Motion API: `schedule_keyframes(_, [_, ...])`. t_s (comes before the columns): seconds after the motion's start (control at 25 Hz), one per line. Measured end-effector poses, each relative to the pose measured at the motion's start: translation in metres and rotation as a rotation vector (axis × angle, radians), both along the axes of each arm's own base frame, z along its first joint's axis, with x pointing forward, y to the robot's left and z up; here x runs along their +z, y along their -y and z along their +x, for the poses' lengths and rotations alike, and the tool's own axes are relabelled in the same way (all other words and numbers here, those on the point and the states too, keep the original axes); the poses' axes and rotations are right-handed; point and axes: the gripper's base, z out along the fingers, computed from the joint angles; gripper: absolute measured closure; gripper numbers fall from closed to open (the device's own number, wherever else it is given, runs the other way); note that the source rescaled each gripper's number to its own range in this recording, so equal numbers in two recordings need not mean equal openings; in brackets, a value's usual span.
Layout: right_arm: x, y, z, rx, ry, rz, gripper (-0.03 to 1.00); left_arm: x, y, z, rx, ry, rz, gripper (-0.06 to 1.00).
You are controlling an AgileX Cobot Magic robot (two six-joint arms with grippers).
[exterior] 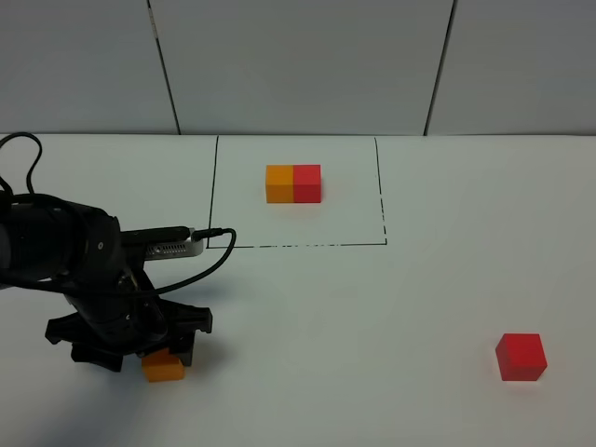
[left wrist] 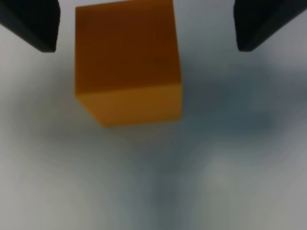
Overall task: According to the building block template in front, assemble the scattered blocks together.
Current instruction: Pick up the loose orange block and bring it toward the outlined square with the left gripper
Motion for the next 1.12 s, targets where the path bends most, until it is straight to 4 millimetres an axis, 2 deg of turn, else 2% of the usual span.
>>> schedule_keyframes(0.44, [0.0,0.0,0.0,0.0,0.0,0.0,0.53,-0.028,0.001,0.005,0.0,-0.037,0.018,0.12])
schedule_keyframes(0.64, [0.0,0.0,0.0,0.0,0.0,0.0,0.53,-0.031,0.002,0.006,0.0,-0.042,0.02,0.12])
schedule_keyframes(0.72, [0.0,0.0,0.0,0.0,0.0,0.0,0.53,-0.031,0.002,0.006,-0.001,-0.046,0.023,0.15])
schedule_keyframes(0.76, [0.0,0.0,0.0,0.0,0.0,0.0,0.53,-0.031,0.002,0.006,-0.002,-0.046,0.024,0.19])
schedule_keyframes(0.84, [0.0,0.0,0.0,0.0,0.0,0.0,0.53,-0.032,0.001,0.006,-0.01,-0.047,0.033,0.36])
schedule_keyframes(0.88, [0.0,0.0,0.0,0.0,0.0,0.0,0.53,-0.032,0.001,0.006,-0.013,-0.045,0.035,0.51])
schedule_keyframes(0.96, [0.0,0.0,0.0,0.0,0.0,0.0,0.53,-0.032,0.001,0.008,-0.015,-0.033,0.032,0.9])
schedule_keyframes(1.0, [0.0,0.0,0.0,0.0,0.0,0.0,0.53,-0.032,0.002,0.008,-0.014,-0.031,0.031,0.94])
schedule_keyframes(1.12, [0.0,0.0,0.0,0.0,0.0,0.0,0.53,-0.032,0.002,0.008,-0.013,-0.028,0.029,0.94])
